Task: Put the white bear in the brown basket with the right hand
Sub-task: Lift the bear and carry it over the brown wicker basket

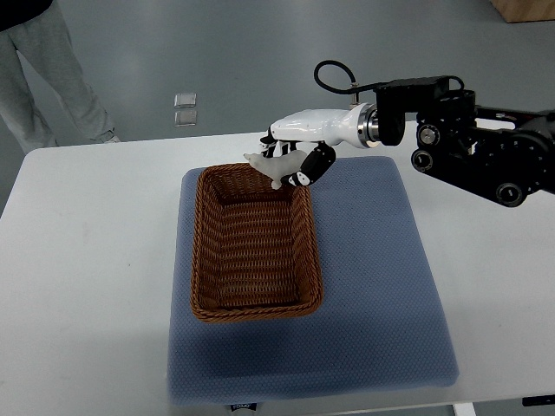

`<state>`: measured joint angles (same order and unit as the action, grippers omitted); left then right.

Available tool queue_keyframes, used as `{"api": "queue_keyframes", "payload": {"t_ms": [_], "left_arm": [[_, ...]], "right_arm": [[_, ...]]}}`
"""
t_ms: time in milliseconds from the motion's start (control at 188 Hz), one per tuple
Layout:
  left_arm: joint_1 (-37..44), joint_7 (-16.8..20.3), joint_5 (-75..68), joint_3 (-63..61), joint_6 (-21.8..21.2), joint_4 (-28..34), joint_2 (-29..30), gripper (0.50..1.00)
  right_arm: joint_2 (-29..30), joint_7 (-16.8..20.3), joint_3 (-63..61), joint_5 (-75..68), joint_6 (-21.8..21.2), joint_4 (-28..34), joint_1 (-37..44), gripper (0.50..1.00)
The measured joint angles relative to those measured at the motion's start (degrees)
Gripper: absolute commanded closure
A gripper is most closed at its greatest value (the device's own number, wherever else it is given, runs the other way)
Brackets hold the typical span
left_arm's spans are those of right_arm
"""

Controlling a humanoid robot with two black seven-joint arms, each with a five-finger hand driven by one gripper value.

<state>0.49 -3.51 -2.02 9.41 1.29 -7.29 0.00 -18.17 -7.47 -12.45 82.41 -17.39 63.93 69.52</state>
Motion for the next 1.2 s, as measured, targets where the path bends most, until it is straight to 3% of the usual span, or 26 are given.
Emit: {"api": "queue_keyframes", "payload": {"t_ms": [224, 464, 1200], "left_arm": [[0.0, 0.0, 0.0, 0.0, 0.0, 0.0, 0.0, 0.5], [0.1, 0.0, 0.0, 0.0, 0.0, 0.0, 0.0, 0.5], [0.0, 0.0, 0.0, 0.0, 0.0, 0.0, 0.0, 0.5]], "right_arm": [[5.2, 0.4, 4.1, 0.1, 0.0, -4.8, -1.4, 1.0], [6.8, 0.4, 5.2, 0.3, 0.2, -8.2, -4.2, 1.0], [10.7, 0.4, 5.4, 0.3, 0.1, -8.3, -4.4, 1.0]]}}
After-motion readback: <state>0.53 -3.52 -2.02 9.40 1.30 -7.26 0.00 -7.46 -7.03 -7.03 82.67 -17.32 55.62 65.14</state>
